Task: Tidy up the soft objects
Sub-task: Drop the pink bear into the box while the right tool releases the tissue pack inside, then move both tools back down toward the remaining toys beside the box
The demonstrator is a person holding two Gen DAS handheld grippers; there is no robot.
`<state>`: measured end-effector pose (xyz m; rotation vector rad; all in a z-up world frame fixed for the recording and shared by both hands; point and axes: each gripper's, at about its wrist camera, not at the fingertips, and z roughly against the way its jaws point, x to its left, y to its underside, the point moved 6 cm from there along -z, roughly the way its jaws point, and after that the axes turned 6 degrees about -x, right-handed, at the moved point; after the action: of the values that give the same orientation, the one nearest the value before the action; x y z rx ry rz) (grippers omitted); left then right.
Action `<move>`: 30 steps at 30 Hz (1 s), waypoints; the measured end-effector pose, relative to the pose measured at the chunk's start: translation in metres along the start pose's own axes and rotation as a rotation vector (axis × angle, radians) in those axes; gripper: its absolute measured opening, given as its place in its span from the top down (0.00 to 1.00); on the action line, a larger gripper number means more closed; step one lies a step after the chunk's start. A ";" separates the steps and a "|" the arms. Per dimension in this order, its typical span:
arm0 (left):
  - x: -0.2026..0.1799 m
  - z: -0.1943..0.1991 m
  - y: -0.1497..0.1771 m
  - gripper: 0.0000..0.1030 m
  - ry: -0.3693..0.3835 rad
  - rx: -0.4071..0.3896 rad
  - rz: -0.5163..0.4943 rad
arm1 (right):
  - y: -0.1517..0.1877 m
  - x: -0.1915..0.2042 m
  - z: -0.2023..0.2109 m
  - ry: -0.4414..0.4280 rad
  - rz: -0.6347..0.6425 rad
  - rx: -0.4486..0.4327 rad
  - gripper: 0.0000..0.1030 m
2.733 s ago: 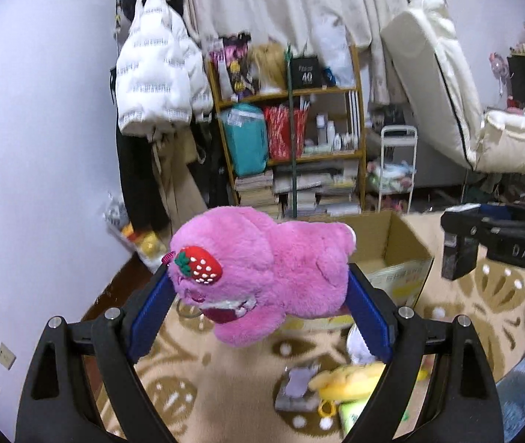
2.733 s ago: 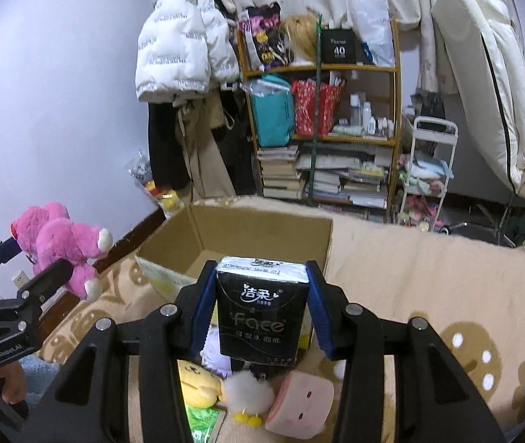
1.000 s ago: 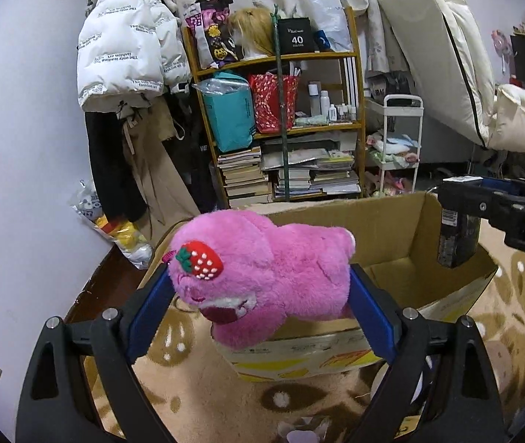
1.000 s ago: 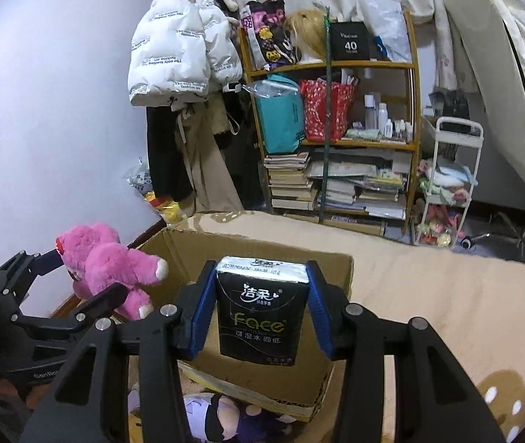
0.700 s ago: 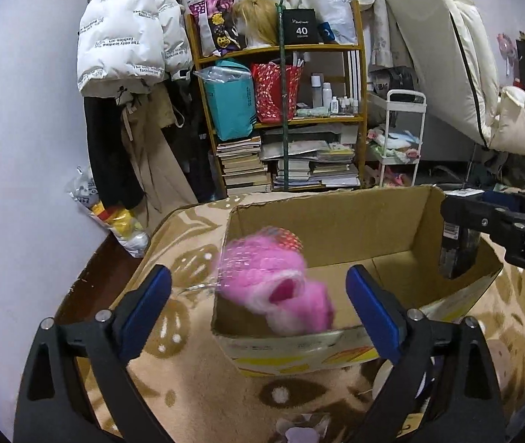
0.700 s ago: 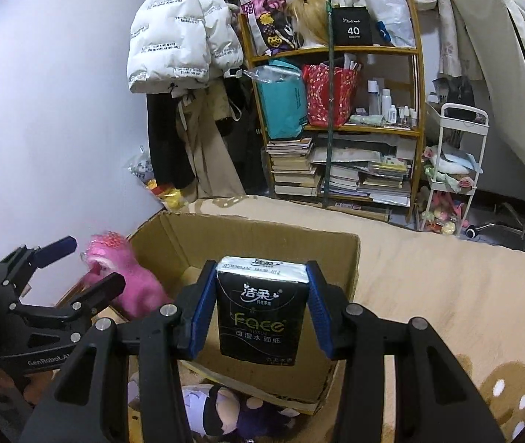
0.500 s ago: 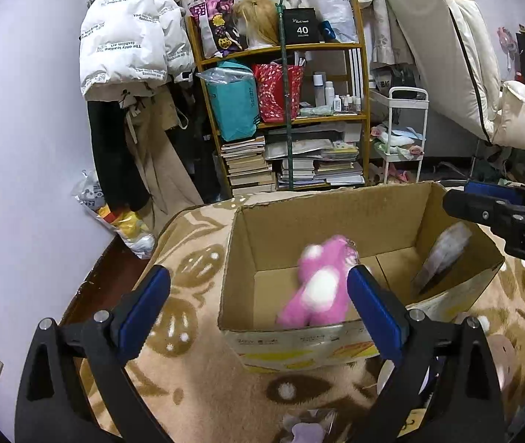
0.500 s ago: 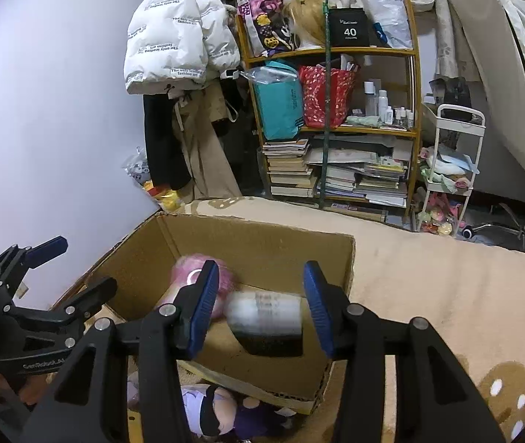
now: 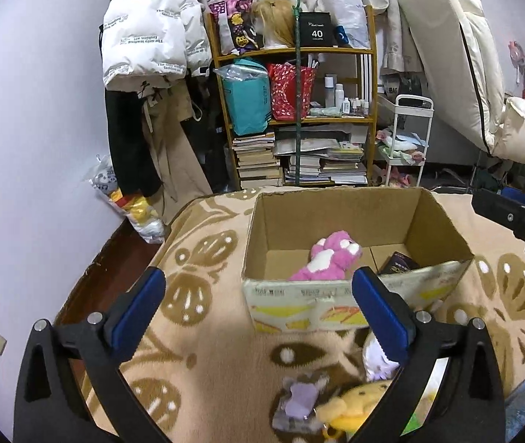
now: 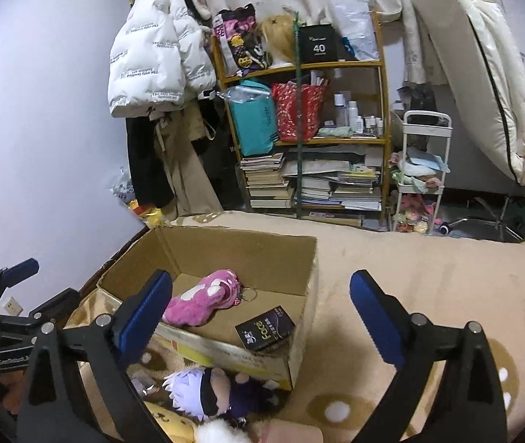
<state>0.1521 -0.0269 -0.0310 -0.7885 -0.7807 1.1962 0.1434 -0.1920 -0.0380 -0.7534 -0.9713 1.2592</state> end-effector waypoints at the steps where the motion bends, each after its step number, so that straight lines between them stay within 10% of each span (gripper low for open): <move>1: 0.001 0.004 0.001 0.03 0.006 0.010 0.010 | 0.000 -0.001 0.004 -0.001 -0.006 0.002 0.02; 30: -0.036 0.055 0.045 0.03 0.074 0.151 -0.066 | 0.053 -0.004 0.052 0.028 -0.029 0.205 0.01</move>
<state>0.0763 -0.0482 -0.0449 -0.6737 -0.6425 1.1462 0.0740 -0.1887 -0.0644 -0.5932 -0.8132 1.2977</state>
